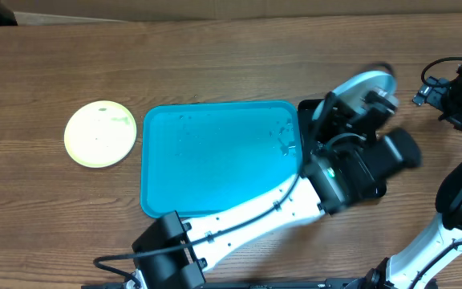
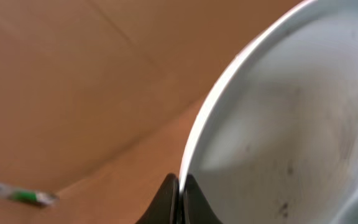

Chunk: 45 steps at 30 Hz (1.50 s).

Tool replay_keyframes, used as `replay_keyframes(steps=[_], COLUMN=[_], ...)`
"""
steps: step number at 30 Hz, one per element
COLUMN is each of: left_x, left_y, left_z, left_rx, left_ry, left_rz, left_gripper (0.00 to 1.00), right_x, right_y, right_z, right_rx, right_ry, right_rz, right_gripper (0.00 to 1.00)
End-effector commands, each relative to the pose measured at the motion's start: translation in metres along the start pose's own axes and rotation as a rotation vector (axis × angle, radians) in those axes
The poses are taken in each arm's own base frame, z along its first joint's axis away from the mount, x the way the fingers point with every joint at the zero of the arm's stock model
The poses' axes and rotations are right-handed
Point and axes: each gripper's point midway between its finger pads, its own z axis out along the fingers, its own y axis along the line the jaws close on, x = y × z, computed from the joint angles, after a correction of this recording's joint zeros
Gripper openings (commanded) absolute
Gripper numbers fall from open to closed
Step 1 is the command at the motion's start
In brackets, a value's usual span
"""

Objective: Clean dirty plates on tray and stack at the side
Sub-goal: 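Lift the white plate with the left gripper and tilt it over the black tray, then carry the white plate left and lower it onto the yellow plate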

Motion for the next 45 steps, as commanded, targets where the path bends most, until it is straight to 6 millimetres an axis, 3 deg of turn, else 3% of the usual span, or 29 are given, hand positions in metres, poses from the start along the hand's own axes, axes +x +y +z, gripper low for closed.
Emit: replay_keyframes(steps=[1,9,25,30,35,38,41,45], left_x=[-0.022,-0.041,-0.039,-0.014,0.051,0.080,0.090,0.101], left_y=[0.042,0.046,0.045,0.017,-0.042,-0.065,-0.064,-0.030], left_z=[-0.020,-0.034,-0.031,-0.014,0.013,0.024,0.037,0.072], left_rx=[-0.188,-0.219,-0.212,-0.050,0.358,0.568,0.748,0.887], left_ry=[-0.014,-0.055,-0.066,-0.026,0.254,0.435,0.542,0.625], left_rz=[0.125,0.107,-0.022,-0.114,-0.281,-0.380,-0.482,-0.655], left_gripper=[0.04,0.04,0.04,0.04,0.04,0.04,0.04,0.04], right_x=[-0.007,-0.007,-0.007,-0.007,-0.007,-0.007,-0.007,-0.007], right_y=[0.000,0.000,0.000,0.000,0.000,0.000,0.000,0.000], right_z=[-0.014,-0.014,-0.014,-0.014,-0.014,-0.014,-0.014,-0.014], right_rx=[-0.005,-0.004,-0.004,-0.004,-0.005,-0.005,-0.005,-0.005], right_ry=[-0.044,-0.044,-0.044,-0.044,-0.044,-0.044,-0.044,-0.044], right_rz=[0.006,0.006,0.006,0.006,0.006,0.006,0.006,0.006], right_gripper=[1.00,1.00,1.00,1.00,1.00,1.00,1.00,1.00])
